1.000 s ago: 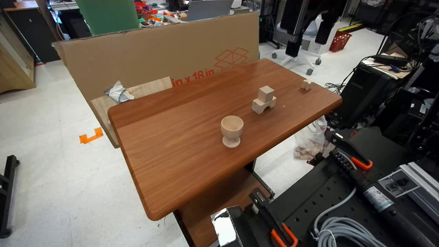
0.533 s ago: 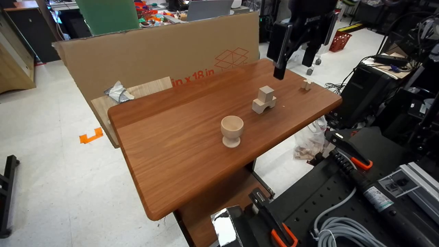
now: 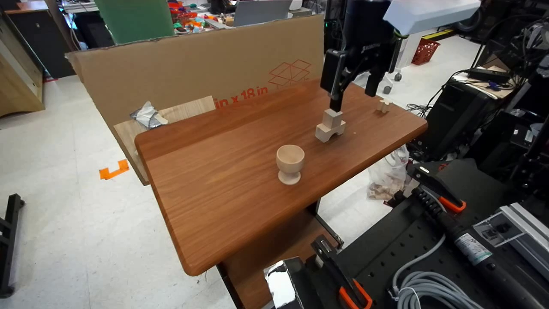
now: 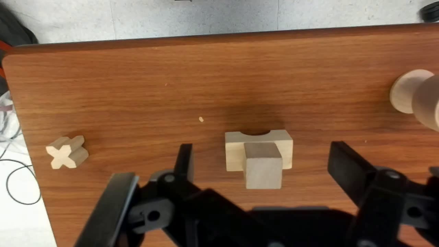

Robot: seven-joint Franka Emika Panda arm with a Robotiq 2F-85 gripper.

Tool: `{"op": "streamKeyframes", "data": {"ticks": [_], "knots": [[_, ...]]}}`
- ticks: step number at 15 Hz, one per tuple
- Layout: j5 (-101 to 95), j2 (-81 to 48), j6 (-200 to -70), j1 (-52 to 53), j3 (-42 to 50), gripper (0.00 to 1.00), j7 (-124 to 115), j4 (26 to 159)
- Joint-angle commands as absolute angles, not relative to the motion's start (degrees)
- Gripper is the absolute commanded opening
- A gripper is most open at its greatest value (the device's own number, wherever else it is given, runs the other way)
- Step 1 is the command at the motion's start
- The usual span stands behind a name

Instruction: Remove the wooden cube from the top of the wooden block

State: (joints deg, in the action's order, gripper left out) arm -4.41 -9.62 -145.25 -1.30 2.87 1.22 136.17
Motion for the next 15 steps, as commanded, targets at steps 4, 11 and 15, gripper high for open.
{"op": "streamKeyframes", "data": {"ticks": [4, 11, 15], "knots": [[-5.6, -14.9, -146.8, -1.0, 3.1, 1.0, -1.0, 132.1], [-5.6, -18.2, -146.4, -0.7, 3.1, 0.74, -1.6, 129.9], [-5.4, -19.1, -146.4, -0.2, 2.7, 0.42, -1.5, 129.1]]}}
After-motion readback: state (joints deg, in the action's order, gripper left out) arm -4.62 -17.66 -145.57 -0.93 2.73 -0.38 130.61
